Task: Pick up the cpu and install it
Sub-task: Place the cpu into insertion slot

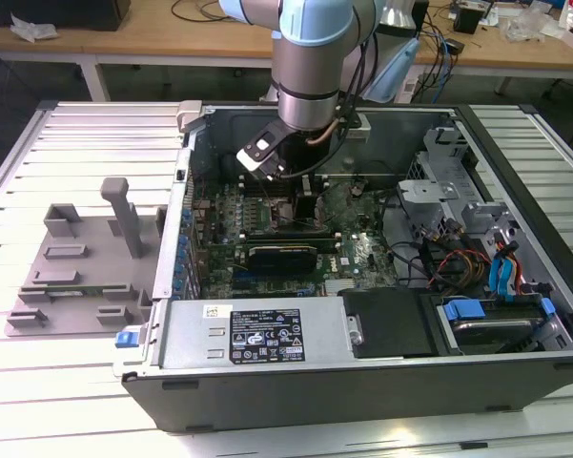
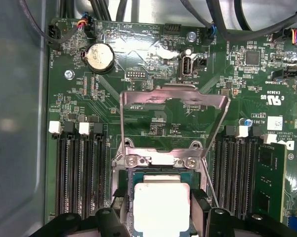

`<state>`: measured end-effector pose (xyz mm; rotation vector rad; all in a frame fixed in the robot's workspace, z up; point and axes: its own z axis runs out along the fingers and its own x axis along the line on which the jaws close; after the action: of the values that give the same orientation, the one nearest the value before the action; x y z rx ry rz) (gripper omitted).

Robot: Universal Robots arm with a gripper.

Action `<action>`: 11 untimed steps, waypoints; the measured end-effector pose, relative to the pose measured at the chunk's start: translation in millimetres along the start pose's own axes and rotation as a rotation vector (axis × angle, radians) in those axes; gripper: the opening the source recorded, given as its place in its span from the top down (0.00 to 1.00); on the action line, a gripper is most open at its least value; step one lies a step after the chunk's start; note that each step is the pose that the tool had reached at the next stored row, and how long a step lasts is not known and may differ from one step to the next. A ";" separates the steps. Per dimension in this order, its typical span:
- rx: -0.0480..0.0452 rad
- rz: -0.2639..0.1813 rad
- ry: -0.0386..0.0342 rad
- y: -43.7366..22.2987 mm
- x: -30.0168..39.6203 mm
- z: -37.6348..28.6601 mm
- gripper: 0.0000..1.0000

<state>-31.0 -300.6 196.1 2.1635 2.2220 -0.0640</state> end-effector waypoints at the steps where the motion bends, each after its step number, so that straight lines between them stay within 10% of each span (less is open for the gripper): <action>1: 0.0000 0.000 0.0000 0.0 0.0 0.0 0.38; 11: 0.0005 0.006 -0.0002 -1.3 0.1 -1.1 0.38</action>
<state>-32.4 -300.4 197.2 2.1701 2.2157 -0.0646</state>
